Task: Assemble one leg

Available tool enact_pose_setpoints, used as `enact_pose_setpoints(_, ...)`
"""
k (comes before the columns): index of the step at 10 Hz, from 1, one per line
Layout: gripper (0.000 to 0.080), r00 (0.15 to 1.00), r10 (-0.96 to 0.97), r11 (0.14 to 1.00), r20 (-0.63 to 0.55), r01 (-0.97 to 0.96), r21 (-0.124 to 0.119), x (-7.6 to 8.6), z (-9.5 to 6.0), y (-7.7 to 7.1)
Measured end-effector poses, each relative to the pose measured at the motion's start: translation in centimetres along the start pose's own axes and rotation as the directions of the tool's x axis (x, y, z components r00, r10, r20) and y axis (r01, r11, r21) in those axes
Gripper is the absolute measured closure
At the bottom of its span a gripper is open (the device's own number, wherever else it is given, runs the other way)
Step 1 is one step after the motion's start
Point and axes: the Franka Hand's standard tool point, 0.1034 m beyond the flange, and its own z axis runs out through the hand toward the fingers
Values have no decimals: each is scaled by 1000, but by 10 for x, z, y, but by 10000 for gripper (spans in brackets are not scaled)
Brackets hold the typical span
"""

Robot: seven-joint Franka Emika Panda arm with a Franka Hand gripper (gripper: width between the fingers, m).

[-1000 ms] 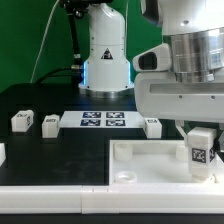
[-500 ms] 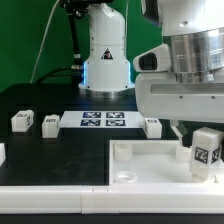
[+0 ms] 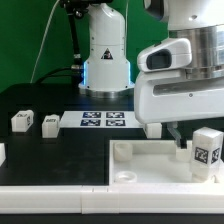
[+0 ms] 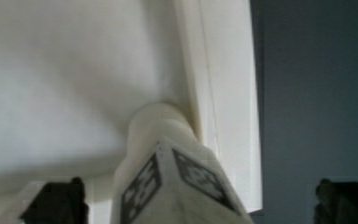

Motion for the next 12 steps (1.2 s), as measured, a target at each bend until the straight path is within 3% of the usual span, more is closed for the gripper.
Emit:
enact_pose_setpoints(2,150,969,-246,969,13,246,-13,3,-1,3)
enact_pose_setpoints(7,150,843,-538,842,14,538,-29,8,-5,4)
enact_pose_setpoints(9,405,844,-536,843,14,537,-28,8,-4,4)
enact_pose_setpoints(10,405,844,-536,843,14,537,-28,8,-4,4)
enact_pose_setpoints(11,509,845,-535,844,14,536,-29,8,-4,5)
enact_pose_setpoints(12,509,845,-535,844,14,535,-29,8,-4,5)
